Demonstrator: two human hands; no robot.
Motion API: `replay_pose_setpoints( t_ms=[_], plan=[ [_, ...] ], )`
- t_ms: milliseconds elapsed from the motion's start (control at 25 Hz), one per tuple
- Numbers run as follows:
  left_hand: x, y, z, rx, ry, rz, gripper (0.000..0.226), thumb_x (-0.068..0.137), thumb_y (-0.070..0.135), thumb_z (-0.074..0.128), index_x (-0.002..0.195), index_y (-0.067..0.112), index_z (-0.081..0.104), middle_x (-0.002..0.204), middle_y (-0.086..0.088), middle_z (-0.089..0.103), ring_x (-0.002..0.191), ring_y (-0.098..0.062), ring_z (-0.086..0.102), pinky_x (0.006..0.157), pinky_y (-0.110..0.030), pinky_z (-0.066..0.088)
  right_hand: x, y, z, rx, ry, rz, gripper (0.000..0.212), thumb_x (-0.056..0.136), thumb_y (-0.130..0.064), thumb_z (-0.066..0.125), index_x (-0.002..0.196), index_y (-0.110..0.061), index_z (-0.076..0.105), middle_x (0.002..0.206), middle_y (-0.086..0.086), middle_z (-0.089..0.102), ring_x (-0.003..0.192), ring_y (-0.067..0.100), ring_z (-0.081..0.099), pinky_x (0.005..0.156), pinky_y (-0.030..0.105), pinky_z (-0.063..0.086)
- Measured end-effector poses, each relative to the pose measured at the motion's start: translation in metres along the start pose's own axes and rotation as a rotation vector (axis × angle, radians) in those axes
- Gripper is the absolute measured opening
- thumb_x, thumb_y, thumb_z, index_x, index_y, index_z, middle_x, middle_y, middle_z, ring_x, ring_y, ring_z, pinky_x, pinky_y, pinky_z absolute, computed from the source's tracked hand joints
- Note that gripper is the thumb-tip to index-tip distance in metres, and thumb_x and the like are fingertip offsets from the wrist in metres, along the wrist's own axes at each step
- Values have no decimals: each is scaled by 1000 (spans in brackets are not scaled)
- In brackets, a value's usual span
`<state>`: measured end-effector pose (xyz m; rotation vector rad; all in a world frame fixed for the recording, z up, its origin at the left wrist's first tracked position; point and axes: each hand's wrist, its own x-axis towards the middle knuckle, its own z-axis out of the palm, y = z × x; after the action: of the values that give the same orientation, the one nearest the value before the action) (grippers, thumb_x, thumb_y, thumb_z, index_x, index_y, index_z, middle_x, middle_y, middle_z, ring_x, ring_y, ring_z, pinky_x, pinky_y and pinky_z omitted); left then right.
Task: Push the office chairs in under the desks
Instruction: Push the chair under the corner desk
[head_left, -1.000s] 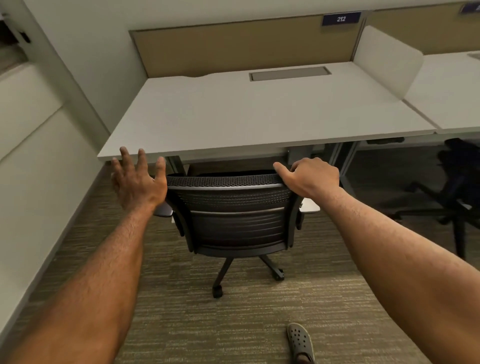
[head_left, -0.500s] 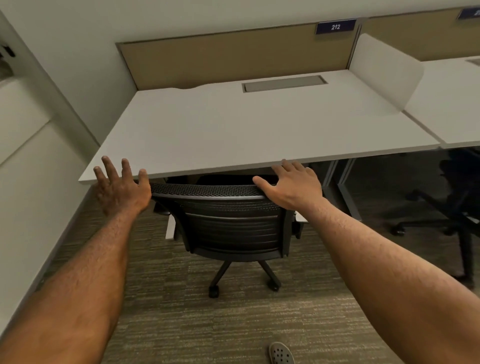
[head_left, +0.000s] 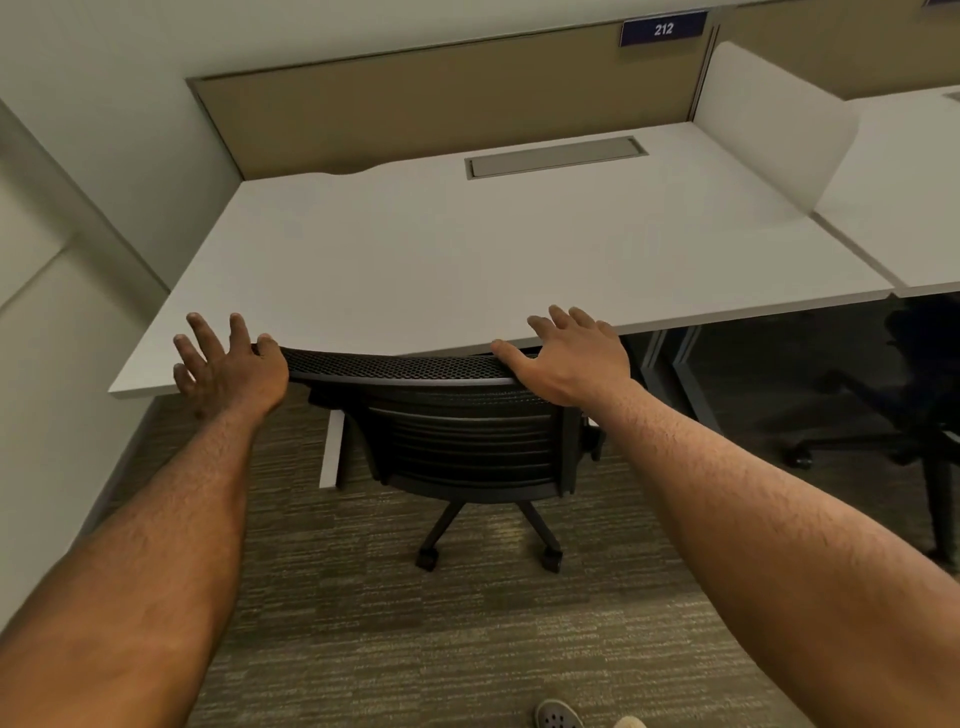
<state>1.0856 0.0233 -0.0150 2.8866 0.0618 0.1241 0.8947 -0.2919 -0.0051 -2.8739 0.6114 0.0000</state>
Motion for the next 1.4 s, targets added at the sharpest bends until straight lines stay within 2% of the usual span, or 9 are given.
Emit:
replay_pose_setpoints(
  t_ms=[200, 280, 520, 840, 1240, 1400],
  plan=[
    [2, 0, 0, -50, 23, -8, 62, 97, 49, 17, 156, 29, 14, 165, -9, -9, 151, -31, -6, 120, -51, 1, 10, 3, -8, -22, 27, -33, 99, 81, -87, 10, 155, -24, 29, 164, 5, 20, 151, 25, 13, 120, 50, 10],
    [25, 17, 16, -52, 12, -3, 63, 97, 49, 16, 156, 30, 15, 165, -9, -9, 151, -31, -5, 120, -51, 2, 45, 15, -5, 5, -5, -22, 97, 82, -86, 11, 155, -25, 29, 164, 5, 20, 151, 25, 14, 120, 50, 11],
    [12, 38, 21, -108, 18, 25, 66, 94, 54, 17, 156, 30, 16, 165, -9, -8, 151, -31, -3, 120, -51, 3, 57, 43, -12, -1, 41, -35, 96, 82, -86, 13, 155, -26, 29, 164, 4, 22, 151, 23, 15, 121, 47, 11],
    [-3, 61, 28, -201, 15, 30, 67, 96, 57, 21, 155, 26, 19, 165, -12, -9, 151, -30, -3, 120, -51, 6, 80, 76, -18, 9, 94, -91, 99, 79, -89, 7, 157, -29, 19, 165, 1, 18, 151, 20, 12, 121, 46, 9],
    [-17, 85, 37, -273, 31, 40, 64, 99, 53, 27, 156, 29, 13, 165, -11, -12, 151, -30, -4, 120, -51, 7, 100, 107, -23, -20, 114, -144, 94, 84, -85, 9, 154, -26, 29, 162, 4, 28, 150, 23, 19, 120, 47, 14],
    [-10, 84, 26, -162, -77, 43, 72, 97, 65, 17, 157, 29, 2, 162, -9, -23, 150, -29, -12, 121, -49, -1, 91, 101, -24, -7, 181, -64, 90, 87, -81, 7, 154, -26, 28, 163, 5, 25, 150, 22, 15, 121, 48, 10]
  ],
)
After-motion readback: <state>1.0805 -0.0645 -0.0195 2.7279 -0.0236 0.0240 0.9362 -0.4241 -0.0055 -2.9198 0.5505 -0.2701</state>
